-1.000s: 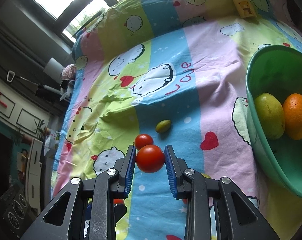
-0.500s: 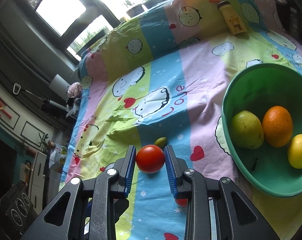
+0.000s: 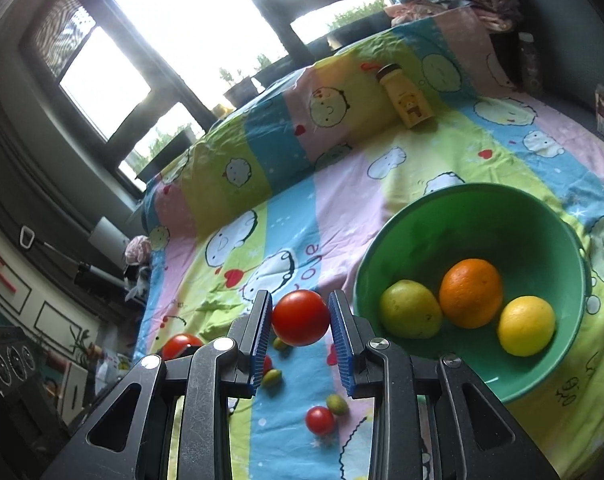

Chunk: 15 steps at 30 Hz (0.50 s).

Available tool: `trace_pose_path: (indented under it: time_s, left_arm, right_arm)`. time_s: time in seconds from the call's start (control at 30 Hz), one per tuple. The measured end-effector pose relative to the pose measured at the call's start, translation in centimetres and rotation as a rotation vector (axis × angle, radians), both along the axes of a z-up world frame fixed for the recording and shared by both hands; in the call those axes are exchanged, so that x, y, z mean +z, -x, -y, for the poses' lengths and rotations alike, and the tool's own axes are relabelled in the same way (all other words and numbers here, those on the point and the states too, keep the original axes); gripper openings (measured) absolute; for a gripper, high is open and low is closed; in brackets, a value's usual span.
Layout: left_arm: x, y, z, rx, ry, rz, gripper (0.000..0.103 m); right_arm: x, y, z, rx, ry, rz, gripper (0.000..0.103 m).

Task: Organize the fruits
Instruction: 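Lift the tomato with the right gripper and carry it over the basin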

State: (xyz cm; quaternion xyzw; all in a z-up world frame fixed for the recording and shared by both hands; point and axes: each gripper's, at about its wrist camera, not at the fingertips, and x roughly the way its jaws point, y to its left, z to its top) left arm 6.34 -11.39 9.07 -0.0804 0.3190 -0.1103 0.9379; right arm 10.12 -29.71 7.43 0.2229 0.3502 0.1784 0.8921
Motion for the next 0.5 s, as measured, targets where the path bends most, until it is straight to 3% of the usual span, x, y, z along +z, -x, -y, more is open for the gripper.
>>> trace_pose_path:
  time_s: [0.23, 0.5]
  left_arm:
    - [1.0, -2.3, 2.9, -0.102, 0.018, 0.03, 0.032]
    - [-1.4, -4.0, 4.7, -0.217, 0.15, -0.041, 0.032]
  right_arm:
    - [0.1, 0.2, 3.2, -0.122, -0.012, 0.006, 0.032]
    - [-0.8, 0.5, 6.3, -0.253, 0.0, -0.031, 0.032]
